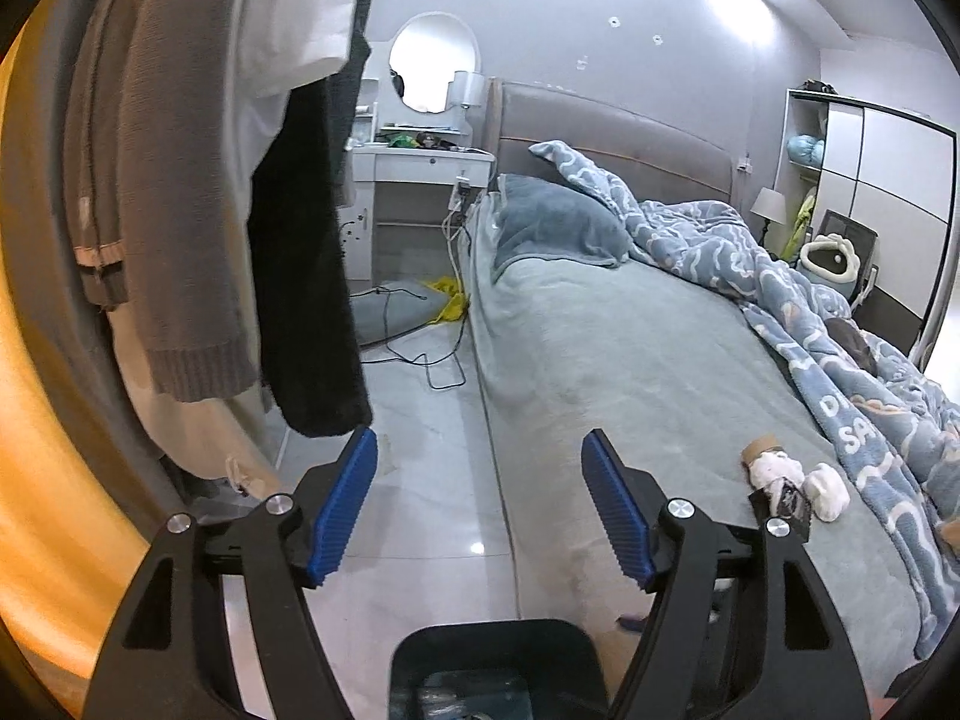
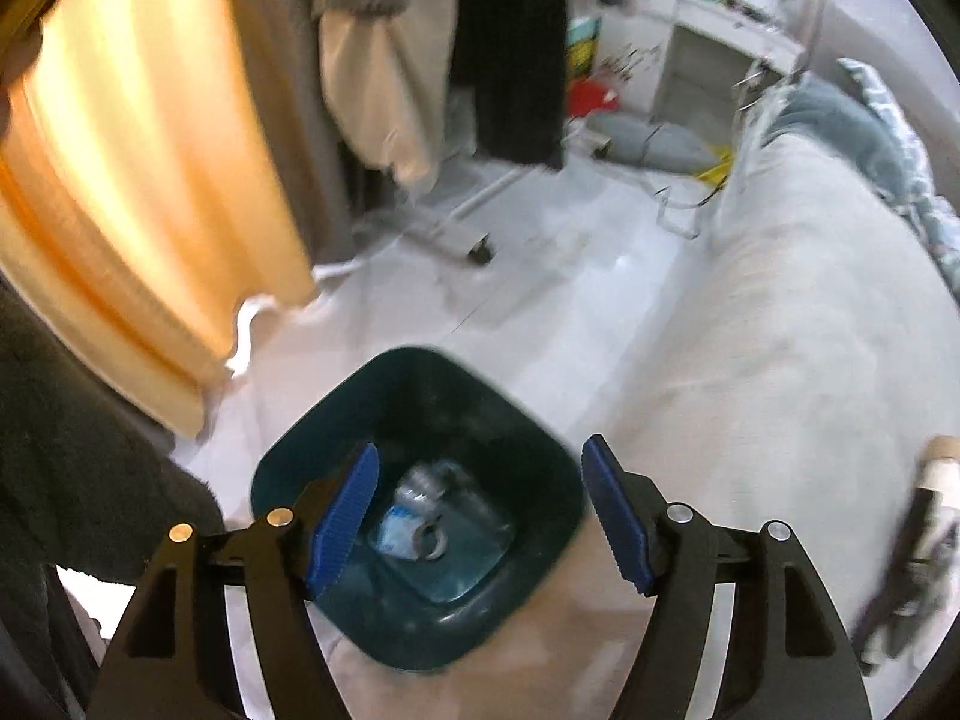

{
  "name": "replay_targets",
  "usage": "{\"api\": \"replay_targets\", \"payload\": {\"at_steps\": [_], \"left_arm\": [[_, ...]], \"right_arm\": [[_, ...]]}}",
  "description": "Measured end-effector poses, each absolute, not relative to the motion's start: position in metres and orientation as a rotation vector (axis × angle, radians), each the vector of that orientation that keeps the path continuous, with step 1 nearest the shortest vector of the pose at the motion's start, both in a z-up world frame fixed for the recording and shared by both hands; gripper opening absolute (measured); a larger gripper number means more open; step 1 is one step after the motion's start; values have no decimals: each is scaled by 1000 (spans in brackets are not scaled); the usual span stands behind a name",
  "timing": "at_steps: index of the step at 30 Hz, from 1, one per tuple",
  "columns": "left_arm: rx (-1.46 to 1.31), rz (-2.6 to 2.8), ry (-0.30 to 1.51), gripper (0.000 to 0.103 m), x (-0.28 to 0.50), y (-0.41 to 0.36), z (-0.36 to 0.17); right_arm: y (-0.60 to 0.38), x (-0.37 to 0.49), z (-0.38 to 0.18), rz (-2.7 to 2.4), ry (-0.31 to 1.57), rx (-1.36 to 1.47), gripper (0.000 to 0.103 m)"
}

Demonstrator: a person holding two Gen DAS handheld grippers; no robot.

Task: Collect trash
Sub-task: 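Open both tools to drop the bubble wrap and withdraw toward the bed, then grasp the black curved clip with the left tool while the right tool grasps the black Face tissue pack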

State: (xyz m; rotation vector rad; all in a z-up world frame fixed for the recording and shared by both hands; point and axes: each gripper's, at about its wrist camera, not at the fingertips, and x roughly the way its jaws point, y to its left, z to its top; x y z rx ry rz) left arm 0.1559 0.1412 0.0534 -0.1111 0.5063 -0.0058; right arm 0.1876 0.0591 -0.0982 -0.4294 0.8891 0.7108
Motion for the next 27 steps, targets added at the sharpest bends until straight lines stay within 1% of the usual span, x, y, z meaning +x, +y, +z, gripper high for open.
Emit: {"api": "replay_targets", "payload": {"at_steps": [4,12,14,22,27], "left_arm": [[-115,-32,516,76,163,121,51],[-109,-105,565,79,177,68,37],[-73,-119,578,79,182,48,30],[-67,-198,702,79,195,3,-3],[-66,-240,746,80,200,-22,-17]], "right_arm": [[23,197,-75,649,834,-384,74],[-48,209,-51,557,779,-291,77],[-66,211,-45,536,756,-283,80],[-130,223,-41,465,732,-253,82],[-171,229,-41,448,729,-241,82]]}}
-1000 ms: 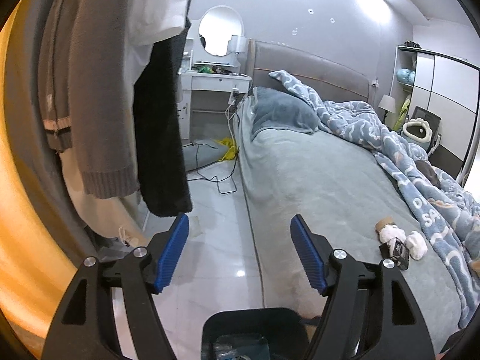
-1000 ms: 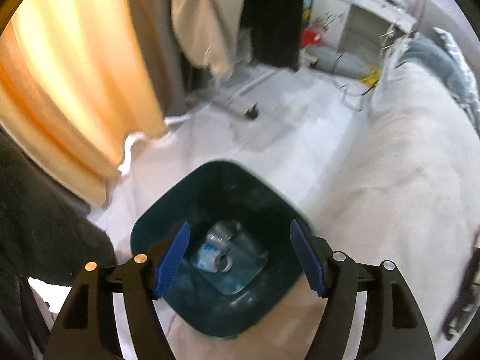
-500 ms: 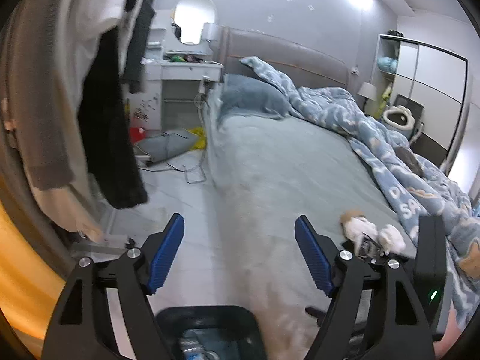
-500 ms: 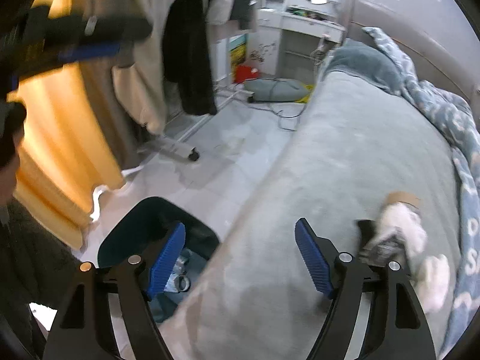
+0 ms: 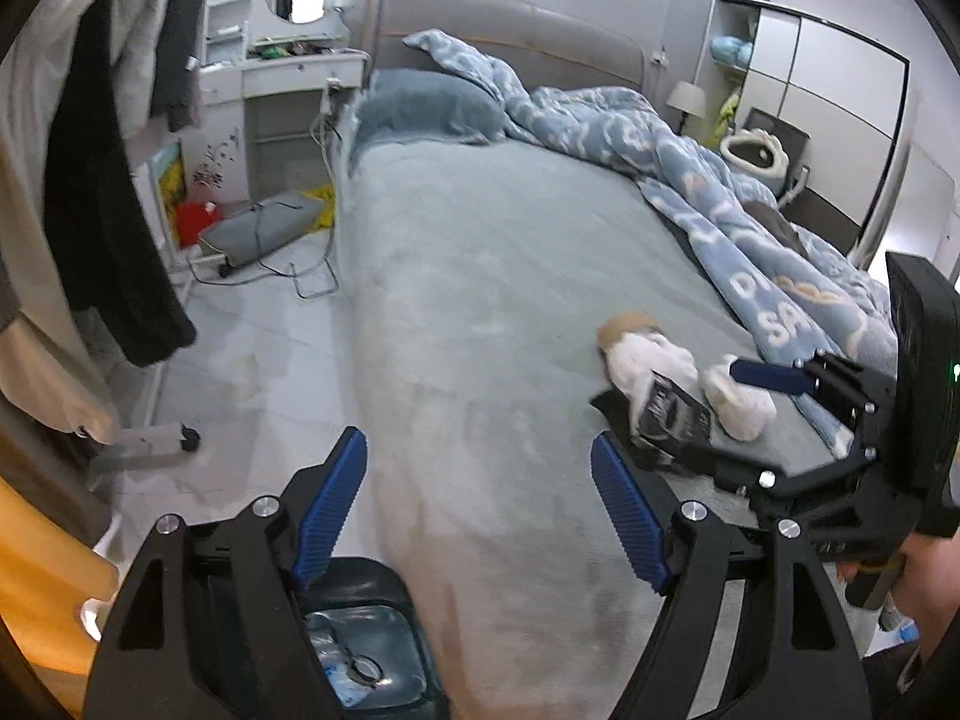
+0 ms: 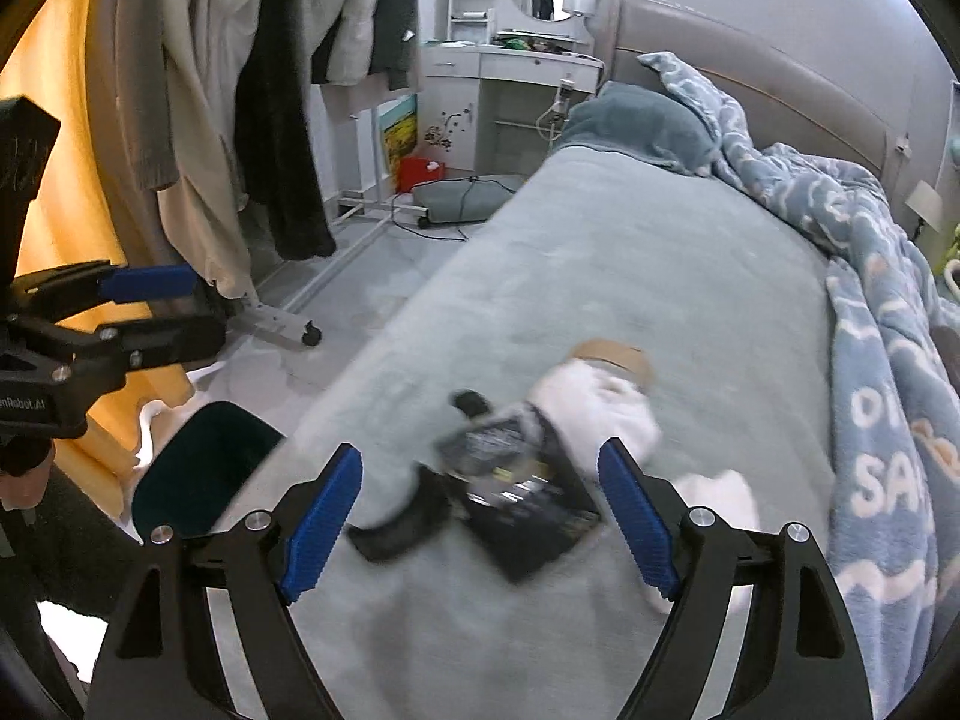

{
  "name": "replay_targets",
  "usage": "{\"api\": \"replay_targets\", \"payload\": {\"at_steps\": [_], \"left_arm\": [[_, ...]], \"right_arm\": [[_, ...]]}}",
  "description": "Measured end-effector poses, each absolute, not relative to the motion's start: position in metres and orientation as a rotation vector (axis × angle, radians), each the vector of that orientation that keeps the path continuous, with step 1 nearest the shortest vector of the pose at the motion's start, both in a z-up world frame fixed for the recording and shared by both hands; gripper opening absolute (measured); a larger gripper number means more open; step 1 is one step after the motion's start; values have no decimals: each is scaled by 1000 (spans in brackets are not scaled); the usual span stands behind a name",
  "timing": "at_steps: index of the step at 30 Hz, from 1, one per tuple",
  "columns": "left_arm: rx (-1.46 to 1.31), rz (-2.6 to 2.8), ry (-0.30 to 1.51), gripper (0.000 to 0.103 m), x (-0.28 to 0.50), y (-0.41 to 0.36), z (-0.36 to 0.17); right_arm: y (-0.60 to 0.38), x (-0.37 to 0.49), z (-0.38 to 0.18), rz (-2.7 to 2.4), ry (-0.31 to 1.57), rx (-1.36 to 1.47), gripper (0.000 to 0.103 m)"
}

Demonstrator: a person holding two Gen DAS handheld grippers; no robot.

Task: Collect trash
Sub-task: 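Grasp the black curved clip with the left tool while the right tool grasps the black Face tissue pack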

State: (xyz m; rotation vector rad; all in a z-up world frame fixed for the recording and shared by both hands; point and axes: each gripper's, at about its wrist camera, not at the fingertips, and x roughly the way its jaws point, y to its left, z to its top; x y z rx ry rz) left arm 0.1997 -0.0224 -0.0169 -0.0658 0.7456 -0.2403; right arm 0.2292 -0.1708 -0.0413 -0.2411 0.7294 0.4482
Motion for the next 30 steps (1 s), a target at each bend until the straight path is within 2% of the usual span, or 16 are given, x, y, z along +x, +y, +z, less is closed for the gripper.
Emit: {"api": "replay_targets", "payload": {"at_steps": [7,21,24,30], "left_arm": [[-68,-290,792,80,203,-54,-32],[-42,-337,887,81,215,-103,-71],[-41,-330,903,75,220,-109,-79],[-39,-335,934,57,227,-115,-90]], "right_arm": [[-204,228,-48,464,745,-232,82],[-208,229,-72,558,810,-335,82],[-209,231,-72,571,811,-338,82],[-214,234,-75,584,822,-332,82]]}}
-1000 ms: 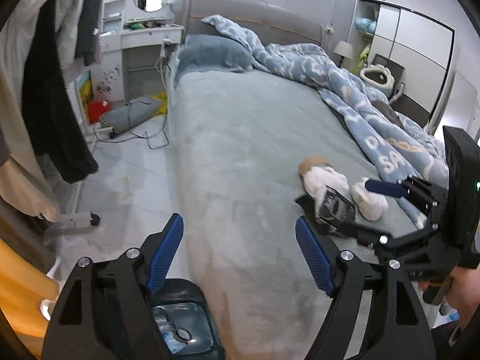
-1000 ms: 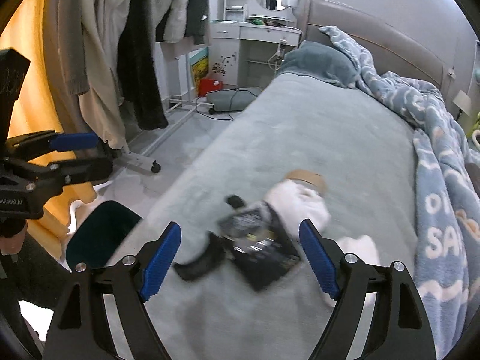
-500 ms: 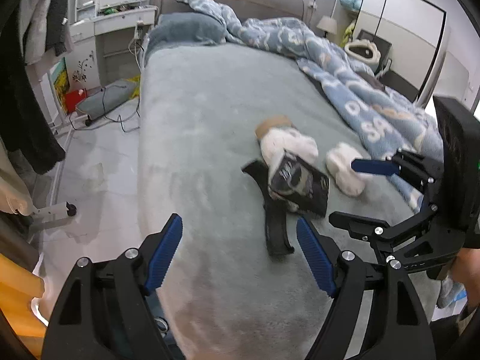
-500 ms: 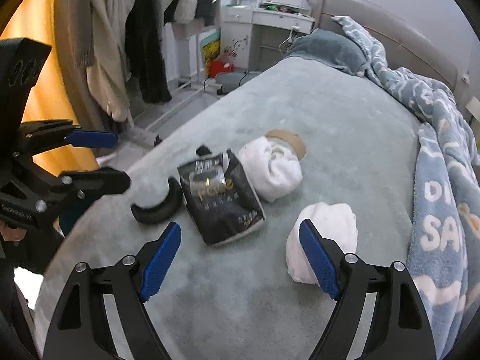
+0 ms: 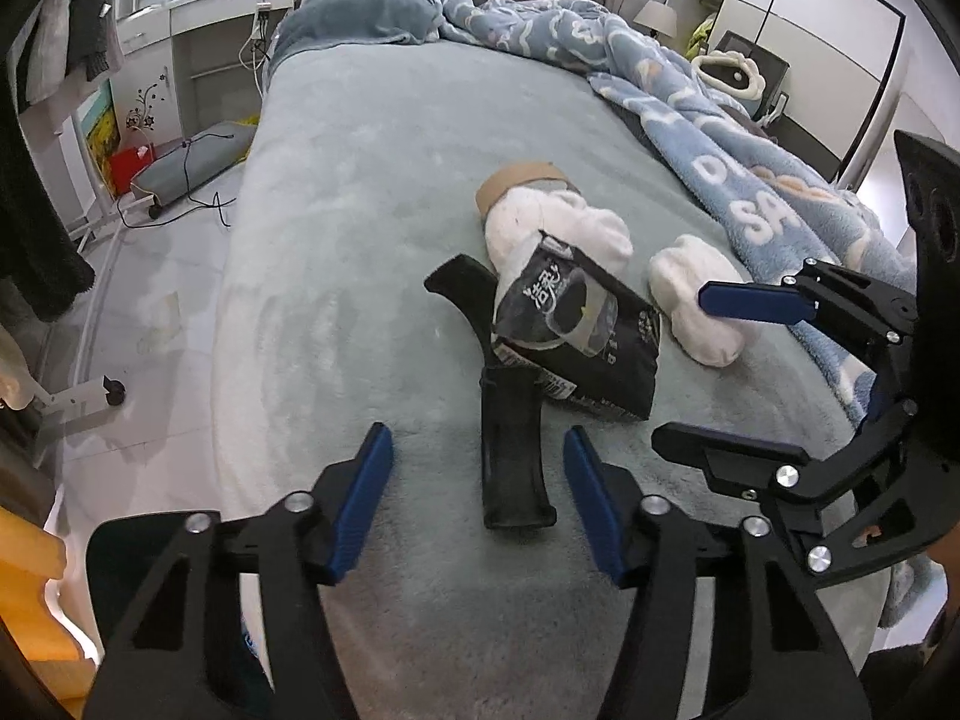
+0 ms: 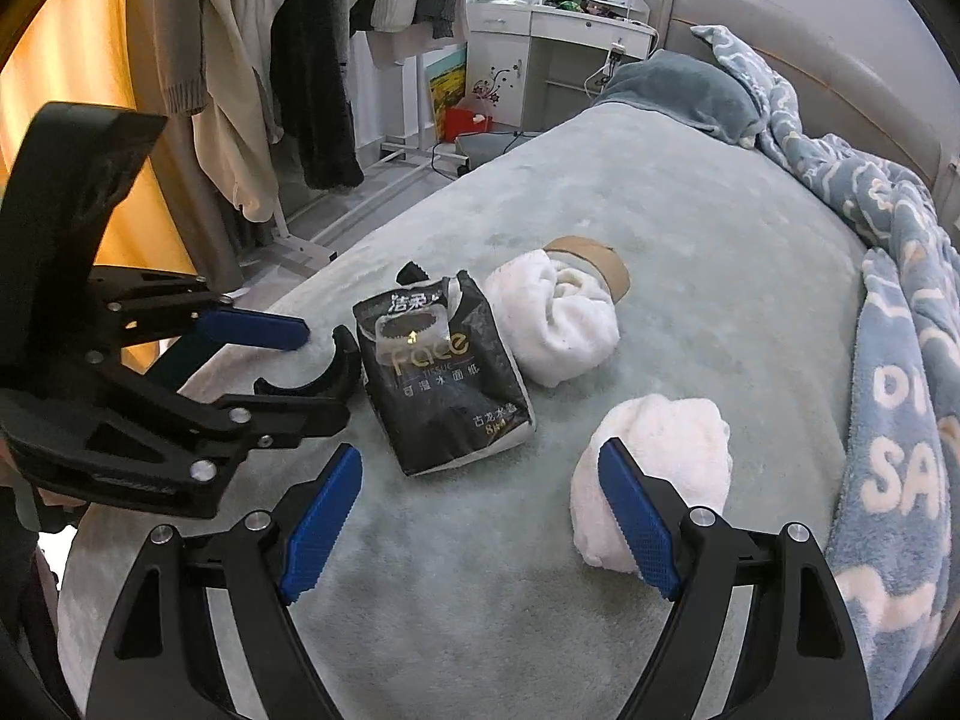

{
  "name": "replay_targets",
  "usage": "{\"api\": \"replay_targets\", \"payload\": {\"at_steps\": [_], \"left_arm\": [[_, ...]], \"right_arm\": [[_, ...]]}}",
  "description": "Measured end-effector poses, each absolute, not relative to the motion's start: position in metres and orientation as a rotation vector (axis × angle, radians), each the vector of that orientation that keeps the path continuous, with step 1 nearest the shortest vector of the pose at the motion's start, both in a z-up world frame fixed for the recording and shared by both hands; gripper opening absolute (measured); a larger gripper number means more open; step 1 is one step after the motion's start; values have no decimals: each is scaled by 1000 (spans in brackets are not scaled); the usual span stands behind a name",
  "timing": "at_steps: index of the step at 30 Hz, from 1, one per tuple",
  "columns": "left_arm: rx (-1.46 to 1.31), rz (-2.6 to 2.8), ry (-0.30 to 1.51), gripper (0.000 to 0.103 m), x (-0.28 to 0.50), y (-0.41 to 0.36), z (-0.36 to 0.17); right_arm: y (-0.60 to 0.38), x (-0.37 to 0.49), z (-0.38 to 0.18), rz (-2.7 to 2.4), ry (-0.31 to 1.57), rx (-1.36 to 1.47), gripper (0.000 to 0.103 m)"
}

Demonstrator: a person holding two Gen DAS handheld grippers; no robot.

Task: Collect trash
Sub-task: 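Grasp the black curved clip with the left tool while the right tool grasps the black Face tissue pack, then lift the black clip and tissue pack and carry both over the wastebasket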

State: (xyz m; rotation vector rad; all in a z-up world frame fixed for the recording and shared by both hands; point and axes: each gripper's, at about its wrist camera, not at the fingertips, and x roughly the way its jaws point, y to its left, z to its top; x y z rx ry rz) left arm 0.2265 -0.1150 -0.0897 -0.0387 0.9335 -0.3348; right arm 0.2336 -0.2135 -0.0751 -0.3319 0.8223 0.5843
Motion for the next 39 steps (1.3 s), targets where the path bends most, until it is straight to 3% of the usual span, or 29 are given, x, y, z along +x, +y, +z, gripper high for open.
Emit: {"api": "replay_targets", "payload": {"at_steps": [6,9,36,37,38,39], "left_arm": [[-30,-330,946,38,230,-116,-92],[-8,-340,940,22,228,-117,-92],[-28,-374,880,21,218,-77,-64],[-31,-371,879,21,218,-74,-63],[-34,-367,878,21,218,-71,-62],[-35,-366,877,21,218,-69,-61]], "right_arm": [[-213,235,-75,586,827,-334,82],[-211,235,-76,585,827,-346,82],[-175,258,-84,581,871,-344,82],[-175,260,-84,578,879,-345,79],[-175,262,-86,565,901,-351,68],[-175,263,-88,559,916,-351,66]]}}
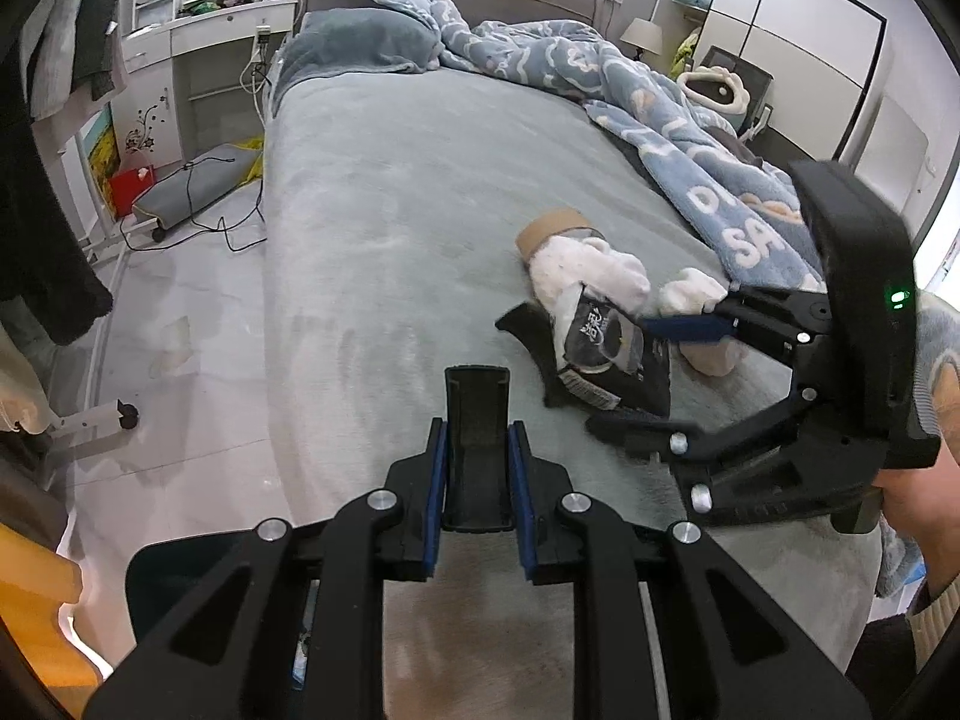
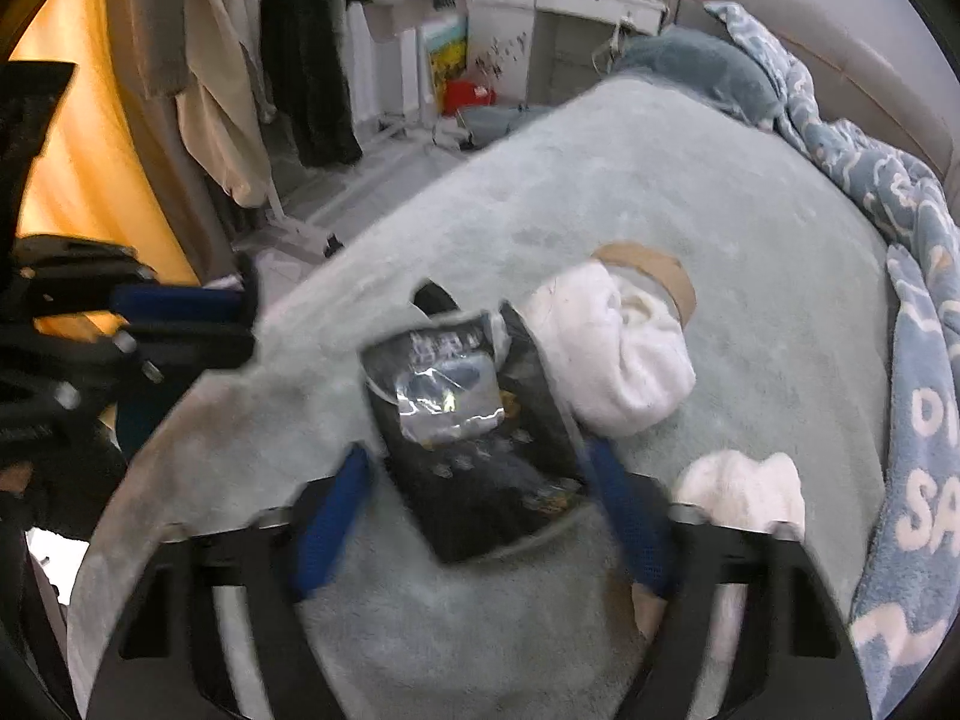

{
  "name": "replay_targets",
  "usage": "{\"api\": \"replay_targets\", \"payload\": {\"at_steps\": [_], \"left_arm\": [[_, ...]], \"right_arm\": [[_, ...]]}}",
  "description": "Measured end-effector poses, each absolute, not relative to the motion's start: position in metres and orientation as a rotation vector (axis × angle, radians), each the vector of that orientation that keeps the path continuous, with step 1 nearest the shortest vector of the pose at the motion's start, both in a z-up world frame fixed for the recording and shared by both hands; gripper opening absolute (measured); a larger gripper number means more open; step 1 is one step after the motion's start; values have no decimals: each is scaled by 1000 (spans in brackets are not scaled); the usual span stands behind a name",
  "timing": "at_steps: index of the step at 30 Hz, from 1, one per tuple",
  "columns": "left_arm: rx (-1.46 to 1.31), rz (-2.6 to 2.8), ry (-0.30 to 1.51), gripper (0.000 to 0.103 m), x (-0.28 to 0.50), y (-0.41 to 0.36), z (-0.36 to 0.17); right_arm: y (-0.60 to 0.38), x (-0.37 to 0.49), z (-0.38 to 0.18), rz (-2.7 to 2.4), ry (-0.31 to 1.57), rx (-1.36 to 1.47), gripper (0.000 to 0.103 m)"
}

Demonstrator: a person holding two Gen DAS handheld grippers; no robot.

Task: Collect trash
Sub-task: 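Lift the black clip and tissue pack and carry both over the wastebasket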

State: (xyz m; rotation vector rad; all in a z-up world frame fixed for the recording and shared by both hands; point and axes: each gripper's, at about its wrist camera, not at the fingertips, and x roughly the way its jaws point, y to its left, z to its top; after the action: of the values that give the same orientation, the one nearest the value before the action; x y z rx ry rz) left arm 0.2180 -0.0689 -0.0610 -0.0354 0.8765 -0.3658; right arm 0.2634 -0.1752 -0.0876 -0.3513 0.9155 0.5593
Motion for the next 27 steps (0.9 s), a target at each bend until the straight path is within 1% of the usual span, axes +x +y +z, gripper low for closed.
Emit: {"api": "replay_targets", "payload": {"at_steps": [2,4,16,27], "left_arm": [[-37,-361,872,21,218,-63,-59],[-37,-352,869,21,218,-56,-58],[-44,-285,850,21,215,-14,-47],[-33,-214,873,21,215,26,-55]], "right_arm": [[-177,264,-87,560,924,-336,60],[-180,265,-85,550,924,-316,57],[-171,258,-52,436,873,-184,57],[-122,254,-37,411,813,-96,57]]}}
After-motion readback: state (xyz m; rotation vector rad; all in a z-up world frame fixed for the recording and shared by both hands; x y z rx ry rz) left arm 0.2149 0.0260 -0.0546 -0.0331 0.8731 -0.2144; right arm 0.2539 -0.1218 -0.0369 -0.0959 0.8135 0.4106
